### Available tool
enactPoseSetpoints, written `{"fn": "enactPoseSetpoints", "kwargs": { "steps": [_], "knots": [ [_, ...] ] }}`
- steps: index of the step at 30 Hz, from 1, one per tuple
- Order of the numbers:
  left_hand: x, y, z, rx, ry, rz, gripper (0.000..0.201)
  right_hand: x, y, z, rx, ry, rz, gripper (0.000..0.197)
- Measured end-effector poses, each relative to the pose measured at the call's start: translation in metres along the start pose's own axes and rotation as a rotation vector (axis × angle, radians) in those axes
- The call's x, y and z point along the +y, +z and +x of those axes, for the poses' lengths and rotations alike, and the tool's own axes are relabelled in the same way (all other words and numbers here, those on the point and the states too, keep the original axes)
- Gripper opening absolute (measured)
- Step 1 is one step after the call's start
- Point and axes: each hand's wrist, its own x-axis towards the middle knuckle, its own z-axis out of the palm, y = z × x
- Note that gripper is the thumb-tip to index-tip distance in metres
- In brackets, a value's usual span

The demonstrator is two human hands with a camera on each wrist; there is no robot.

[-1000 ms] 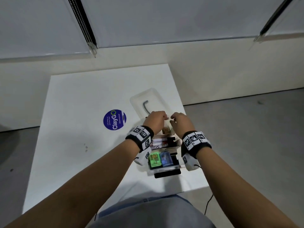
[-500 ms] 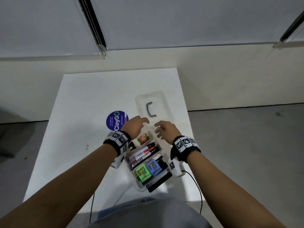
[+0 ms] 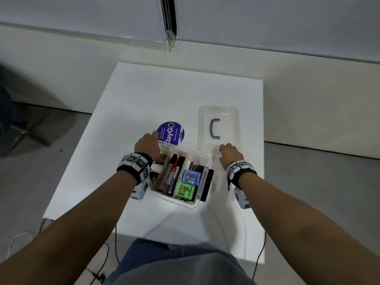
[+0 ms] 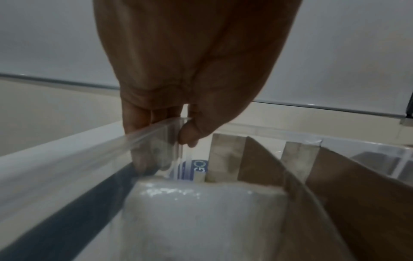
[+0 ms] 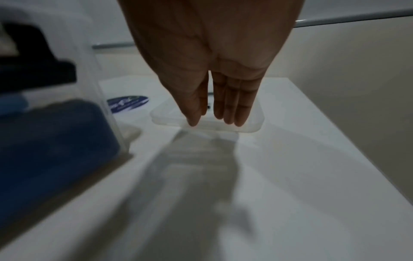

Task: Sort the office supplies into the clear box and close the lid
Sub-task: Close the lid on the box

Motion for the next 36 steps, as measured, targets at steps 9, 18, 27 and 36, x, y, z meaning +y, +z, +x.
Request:
{"fn": "enactPoseSetpoints", "kwargs": {
  "steps": [9,18,27,36],
  "knots": [
    [0.000,-0.001,-0.005,0.014,-0.014,-0.016,0.030,0.003,0.013,-0.003,0.087,-0.062,-0.205,0.042],
    [-0.006,-0.009,0.009,0.009,0.054,-0.083,0.030,-0.023,-0.075,-0.020,0.541,-0.041,0.021,0.045],
    [-0.014,-0.046,0.009,0.051,0.190,-0.625,0.050,-0.099,-0.147,-0.110,0.914,-0.053,0.624,0.012],
    [-0.042,-0.044,-0.011,-0.017,0.100,-0.642,0.056,-0.107,-0.077,-0.106,0.392,0.306,1.243,0.039]
  ]
}}
